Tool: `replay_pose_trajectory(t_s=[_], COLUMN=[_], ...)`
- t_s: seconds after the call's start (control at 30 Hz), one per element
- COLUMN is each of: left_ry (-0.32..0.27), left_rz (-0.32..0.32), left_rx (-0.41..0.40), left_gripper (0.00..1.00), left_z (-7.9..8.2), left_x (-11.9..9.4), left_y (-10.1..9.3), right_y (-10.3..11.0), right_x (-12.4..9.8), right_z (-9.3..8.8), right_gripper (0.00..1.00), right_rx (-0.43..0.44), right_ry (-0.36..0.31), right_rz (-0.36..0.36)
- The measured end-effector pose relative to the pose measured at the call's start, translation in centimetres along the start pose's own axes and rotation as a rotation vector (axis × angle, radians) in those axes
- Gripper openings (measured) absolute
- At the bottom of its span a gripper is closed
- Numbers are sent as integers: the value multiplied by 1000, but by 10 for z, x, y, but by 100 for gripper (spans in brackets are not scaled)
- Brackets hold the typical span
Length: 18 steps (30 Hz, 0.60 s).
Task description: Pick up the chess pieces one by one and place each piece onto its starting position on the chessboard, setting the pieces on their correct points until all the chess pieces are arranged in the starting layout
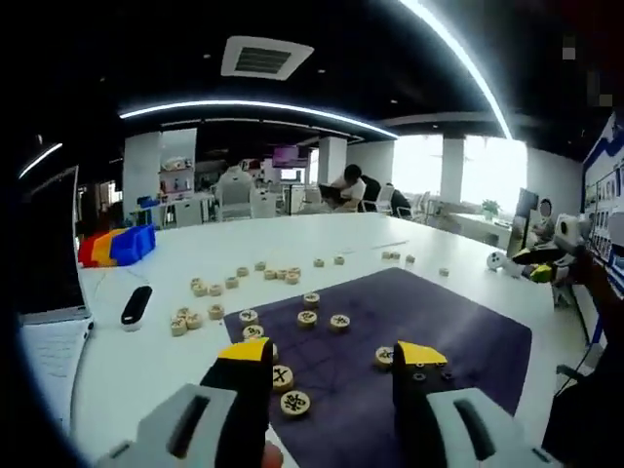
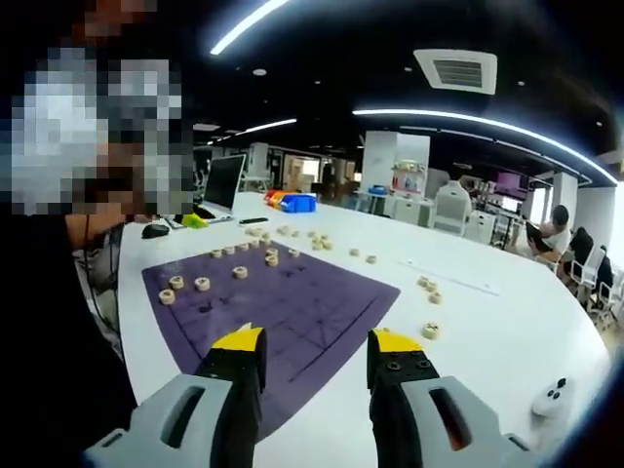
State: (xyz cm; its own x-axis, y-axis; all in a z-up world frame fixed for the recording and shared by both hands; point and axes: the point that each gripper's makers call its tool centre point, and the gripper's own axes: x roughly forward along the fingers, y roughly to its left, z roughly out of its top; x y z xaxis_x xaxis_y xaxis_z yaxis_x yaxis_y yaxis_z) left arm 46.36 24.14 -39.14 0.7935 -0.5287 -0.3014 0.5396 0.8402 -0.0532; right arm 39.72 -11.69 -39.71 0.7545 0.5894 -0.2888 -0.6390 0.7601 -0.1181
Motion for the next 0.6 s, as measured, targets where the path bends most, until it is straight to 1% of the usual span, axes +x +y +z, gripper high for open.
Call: replay_pose_trajectory(t_s=[0.07, 0.13, 0.27, 0.37, 0.6], left_ry=[-41, -73, -134, -158, -152], left_rz=[-6, -7, -6, -16, -27], left_rx=[12, 21, 37, 33, 0], left_gripper=[50, 50, 50, 50, 49], left_z=[16, 28, 44, 46, 37], left_x=[-7, -14, -27, -30, -26], left_y=[-5, -9, -13, -13, -8], right_y=[-1, -2, -3, -4, 0], right_x=[-1, -2, -3, -3, -3], right_z=[0, 0, 0, 1, 2], right_gripper=[42, 42, 42, 42, 42], right_rx=[0, 3, 4, 4, -6], right_ry=[0, -3, -3, -5, -5], right_rz=[-5, -10, -17, -21, -10])
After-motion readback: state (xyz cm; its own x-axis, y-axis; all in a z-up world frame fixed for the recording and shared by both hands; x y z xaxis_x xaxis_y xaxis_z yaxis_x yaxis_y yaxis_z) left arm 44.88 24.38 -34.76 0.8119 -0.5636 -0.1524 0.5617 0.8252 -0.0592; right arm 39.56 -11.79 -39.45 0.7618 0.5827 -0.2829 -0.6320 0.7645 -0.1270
